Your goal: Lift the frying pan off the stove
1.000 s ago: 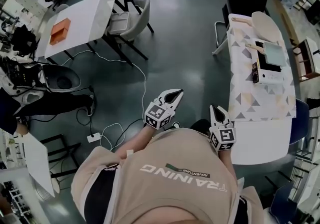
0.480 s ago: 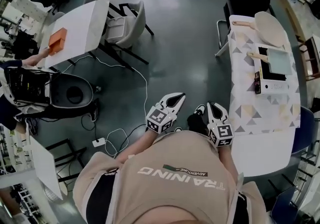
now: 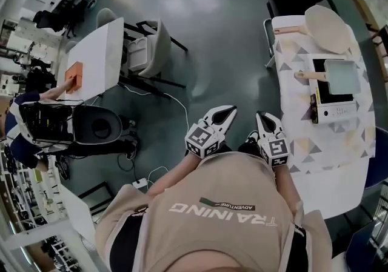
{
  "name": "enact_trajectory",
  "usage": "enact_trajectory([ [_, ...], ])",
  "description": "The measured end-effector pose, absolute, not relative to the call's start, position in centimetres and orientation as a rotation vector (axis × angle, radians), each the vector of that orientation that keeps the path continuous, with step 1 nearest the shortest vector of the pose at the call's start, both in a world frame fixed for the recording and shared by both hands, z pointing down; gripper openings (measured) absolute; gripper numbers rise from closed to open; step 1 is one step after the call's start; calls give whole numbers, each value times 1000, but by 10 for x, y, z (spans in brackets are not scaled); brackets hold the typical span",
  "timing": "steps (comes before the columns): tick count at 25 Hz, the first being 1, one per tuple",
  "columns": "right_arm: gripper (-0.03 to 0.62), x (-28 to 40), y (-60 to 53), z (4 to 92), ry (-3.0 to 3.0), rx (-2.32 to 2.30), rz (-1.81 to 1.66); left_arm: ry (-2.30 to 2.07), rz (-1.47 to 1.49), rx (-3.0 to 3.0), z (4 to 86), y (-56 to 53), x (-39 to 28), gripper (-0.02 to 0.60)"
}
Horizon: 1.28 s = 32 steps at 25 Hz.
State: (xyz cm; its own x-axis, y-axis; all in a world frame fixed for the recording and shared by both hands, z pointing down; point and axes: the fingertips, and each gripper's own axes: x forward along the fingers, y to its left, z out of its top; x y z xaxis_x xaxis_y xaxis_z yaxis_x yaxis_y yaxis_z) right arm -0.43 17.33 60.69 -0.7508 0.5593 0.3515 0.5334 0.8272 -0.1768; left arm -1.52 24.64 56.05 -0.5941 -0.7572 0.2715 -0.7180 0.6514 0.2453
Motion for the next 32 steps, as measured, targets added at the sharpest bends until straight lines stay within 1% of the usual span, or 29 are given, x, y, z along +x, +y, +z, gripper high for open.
enact_trajectory([
  [9, -3, -67, 162, 614, -2632, -637, 112, -2446, -202, 1237, 573, 254, -89, 0],
  [15, -3, -124, 181, 600, -2688, -468, 109, -2364, -171, 1404, 569, 270, -148, 0],
  [19, -2, -155, 174, 581, -2750, -316, 53, -2299, -155, 1538, 568, 261, -189, 0],
  [25, -3, -148, 154, 582, -2768, -52, 64, -2156, -134, 1749, 570, 227, -207, 0],
  [32, -3, -103, 65, 567, -2756, 259, 132, -1989, -109, 1878, 558, 132, -188, 0],
])
